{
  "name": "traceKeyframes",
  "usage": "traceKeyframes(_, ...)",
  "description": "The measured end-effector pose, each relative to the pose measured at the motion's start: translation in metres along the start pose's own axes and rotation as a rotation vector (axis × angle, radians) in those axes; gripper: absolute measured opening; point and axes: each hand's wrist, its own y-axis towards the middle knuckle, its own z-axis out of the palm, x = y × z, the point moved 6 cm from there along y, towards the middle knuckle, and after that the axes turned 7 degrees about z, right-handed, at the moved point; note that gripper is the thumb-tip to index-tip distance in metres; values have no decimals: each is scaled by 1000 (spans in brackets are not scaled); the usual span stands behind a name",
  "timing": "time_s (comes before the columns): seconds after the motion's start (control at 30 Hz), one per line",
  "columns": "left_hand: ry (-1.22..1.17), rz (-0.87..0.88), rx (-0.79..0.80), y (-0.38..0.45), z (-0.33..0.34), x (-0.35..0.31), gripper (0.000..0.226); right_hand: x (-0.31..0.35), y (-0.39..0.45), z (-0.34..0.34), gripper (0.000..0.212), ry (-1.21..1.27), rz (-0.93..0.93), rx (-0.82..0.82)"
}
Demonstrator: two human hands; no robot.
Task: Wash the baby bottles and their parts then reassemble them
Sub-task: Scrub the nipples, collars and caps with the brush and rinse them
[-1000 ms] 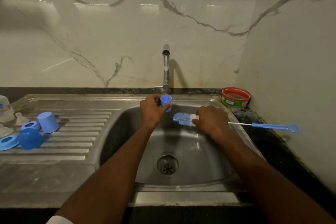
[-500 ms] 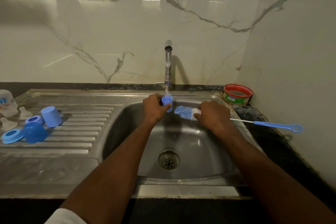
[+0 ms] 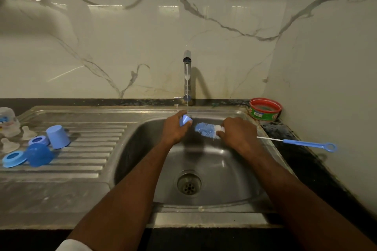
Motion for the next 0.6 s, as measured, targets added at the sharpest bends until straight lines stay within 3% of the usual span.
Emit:
traceKeyframes(0.13, 118, -39, 109, -3, 2, 14, 71, 3, -2, -3, 34, -18, -4, 20)
traceKeyframes(0.43, 219, -48, 84, -10, -3, 14, 62, 14, -10, -7, 31, -90, -21, 47)
traceKeyframes(0.6, 128, 118, -155, -7, -26, -8, 55, 12, -8, -32, 28, -42, -11, -144)
